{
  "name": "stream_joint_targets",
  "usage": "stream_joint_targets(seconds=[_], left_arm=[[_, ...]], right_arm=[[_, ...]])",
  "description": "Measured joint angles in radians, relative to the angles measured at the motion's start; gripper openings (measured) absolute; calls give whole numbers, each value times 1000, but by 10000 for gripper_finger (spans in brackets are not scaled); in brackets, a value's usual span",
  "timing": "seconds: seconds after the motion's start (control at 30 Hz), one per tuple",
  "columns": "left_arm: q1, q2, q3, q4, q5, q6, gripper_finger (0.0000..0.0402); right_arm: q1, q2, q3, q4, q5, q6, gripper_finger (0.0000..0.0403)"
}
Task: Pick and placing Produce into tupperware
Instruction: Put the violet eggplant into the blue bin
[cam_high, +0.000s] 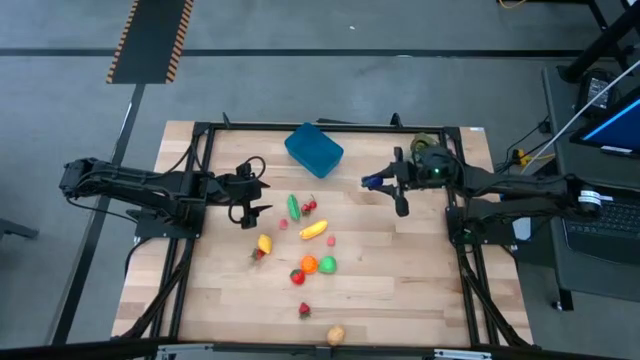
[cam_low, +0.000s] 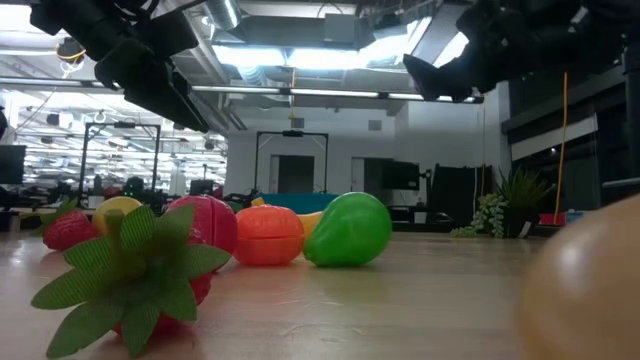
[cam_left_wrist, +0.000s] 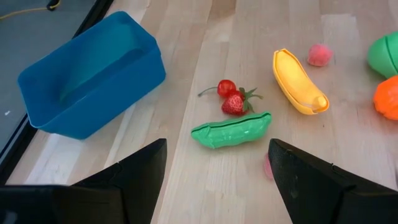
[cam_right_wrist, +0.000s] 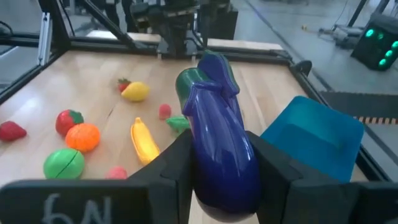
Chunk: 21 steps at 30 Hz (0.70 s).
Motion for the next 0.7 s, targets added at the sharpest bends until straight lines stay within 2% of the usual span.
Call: stream_joint_targets(seconds=[0.27,0.7], left_arm=[[0,0,0,6,0,0,275],[0,0,0,6,0,-6,275]], right_arm=[[0,-3,-112,193,0,24,122],[0,12,-128,288,0,48,122]])
